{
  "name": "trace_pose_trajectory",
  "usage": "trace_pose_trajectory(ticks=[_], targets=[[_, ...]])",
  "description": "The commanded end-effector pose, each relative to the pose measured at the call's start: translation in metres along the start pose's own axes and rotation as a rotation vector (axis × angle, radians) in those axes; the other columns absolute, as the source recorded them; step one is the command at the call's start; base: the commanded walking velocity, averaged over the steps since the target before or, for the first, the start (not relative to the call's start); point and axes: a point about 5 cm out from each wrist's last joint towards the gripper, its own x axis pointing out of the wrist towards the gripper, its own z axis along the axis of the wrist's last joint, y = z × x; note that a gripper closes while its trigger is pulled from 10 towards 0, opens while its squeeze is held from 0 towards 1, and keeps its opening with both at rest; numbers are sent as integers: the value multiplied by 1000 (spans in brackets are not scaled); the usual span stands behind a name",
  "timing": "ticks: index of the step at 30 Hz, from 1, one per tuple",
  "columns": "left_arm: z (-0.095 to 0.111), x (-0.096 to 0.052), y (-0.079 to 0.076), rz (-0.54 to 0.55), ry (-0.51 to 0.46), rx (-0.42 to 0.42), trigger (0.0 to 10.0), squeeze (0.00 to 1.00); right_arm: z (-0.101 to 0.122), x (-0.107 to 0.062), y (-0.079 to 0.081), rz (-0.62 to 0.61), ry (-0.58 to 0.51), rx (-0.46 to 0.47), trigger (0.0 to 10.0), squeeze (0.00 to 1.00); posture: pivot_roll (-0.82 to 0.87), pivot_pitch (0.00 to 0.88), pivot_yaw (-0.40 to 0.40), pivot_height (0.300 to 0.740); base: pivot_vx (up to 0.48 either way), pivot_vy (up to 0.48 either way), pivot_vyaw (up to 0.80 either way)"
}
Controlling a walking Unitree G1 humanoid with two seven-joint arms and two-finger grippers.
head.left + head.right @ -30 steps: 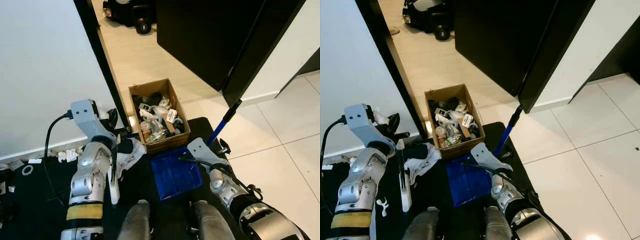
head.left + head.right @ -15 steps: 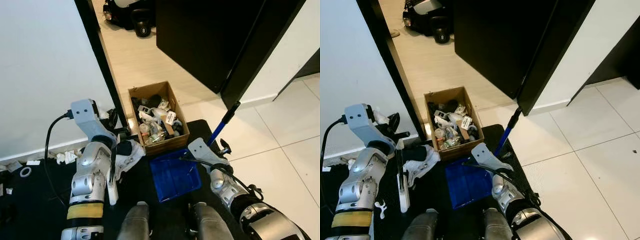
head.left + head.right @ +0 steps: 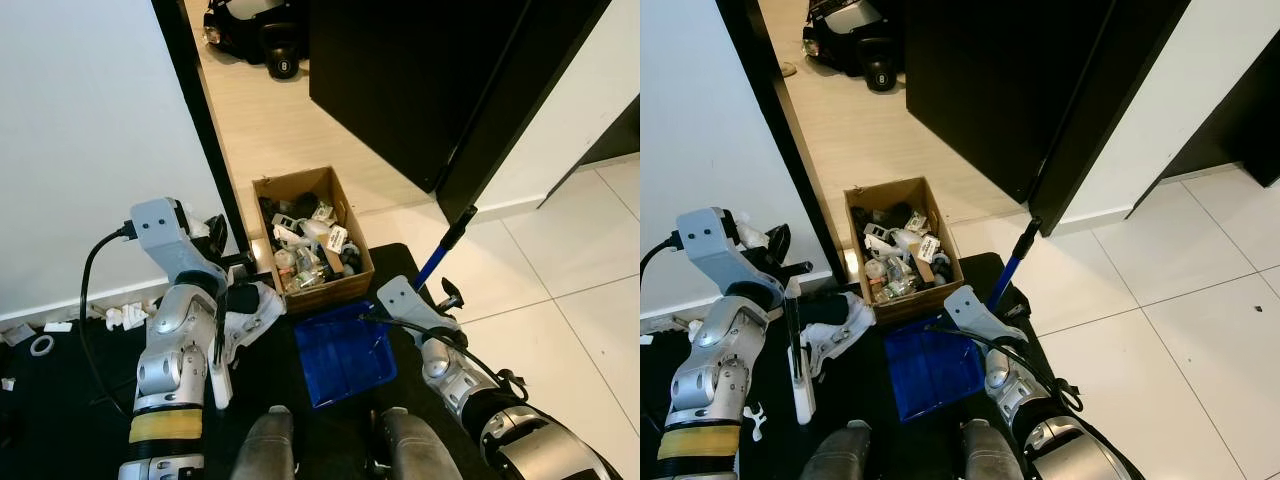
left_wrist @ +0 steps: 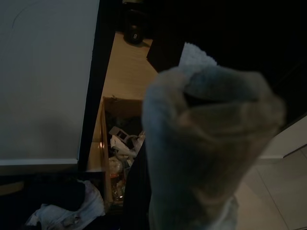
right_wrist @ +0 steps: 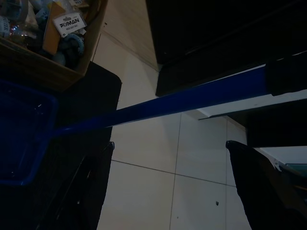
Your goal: Sweep floor
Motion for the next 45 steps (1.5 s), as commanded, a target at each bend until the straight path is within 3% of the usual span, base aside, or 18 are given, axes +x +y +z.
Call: trace_pose_trajectory(ticks=[1, 45], targets=[[2, -3, -3, -2, -16, 11, 10000, 0, -10, -4, 3, 15, 28, -7, 10000, 0, 103, 132, -37, 740, 0, 0, 0], [4, -9, -3, 18, -13, 3, 10000, 0, -7, -2, 0, 8, 20, -5, 10000, 0, 106, 197, -45, 740, 0, 0, 0]])
